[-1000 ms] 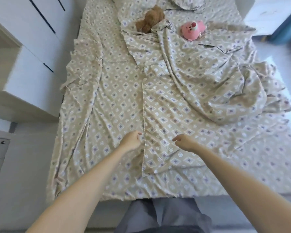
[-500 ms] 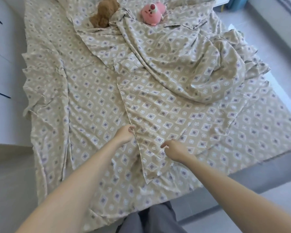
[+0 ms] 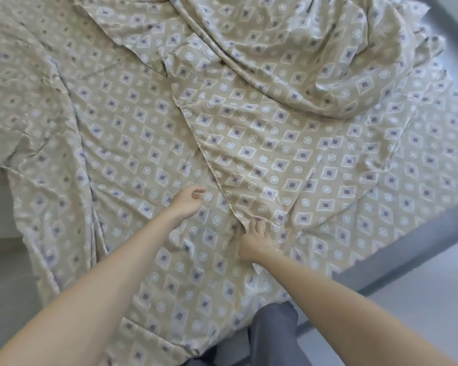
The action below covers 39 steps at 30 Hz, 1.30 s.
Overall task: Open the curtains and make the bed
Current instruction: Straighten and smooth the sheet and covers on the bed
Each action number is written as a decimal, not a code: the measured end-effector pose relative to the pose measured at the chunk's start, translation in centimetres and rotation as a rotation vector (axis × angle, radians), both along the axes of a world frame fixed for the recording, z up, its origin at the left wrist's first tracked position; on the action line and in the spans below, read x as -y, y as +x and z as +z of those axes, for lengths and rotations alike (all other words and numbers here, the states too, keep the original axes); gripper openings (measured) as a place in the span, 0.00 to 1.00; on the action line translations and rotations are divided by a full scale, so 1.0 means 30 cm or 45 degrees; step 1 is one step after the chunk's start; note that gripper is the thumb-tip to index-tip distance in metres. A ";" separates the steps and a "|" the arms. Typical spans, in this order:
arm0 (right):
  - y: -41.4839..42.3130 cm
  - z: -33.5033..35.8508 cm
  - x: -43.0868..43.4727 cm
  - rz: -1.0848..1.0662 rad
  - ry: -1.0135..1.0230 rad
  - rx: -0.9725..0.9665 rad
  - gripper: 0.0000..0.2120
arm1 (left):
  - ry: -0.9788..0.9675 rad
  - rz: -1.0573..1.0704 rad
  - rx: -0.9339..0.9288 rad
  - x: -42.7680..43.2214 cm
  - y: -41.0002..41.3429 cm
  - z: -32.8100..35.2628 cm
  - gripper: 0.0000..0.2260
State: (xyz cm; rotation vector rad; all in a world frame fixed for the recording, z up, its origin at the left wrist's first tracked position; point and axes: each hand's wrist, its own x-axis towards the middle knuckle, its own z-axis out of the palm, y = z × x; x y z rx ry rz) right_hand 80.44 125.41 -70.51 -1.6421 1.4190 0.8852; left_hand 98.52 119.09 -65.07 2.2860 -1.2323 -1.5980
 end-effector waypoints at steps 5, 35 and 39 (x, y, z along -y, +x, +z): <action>-0.039 0.056 -0.036 -0.477 -0.362 0.160 0.08 | -0.003 -0.036 -0.025 -0.079 0.036 0.012 0.20; -0.531 1.299 0.158 -0.575 -0.932 0.469 0.16 | -0.579 -0.630 0.280 0.167 -0.458 0.765 0.36; -0.541 1.300 0.148 -0.615 -0.934 0.582 0.17 | -0.717 -0.636 0.365 0.223 -0.486 0.756 0.22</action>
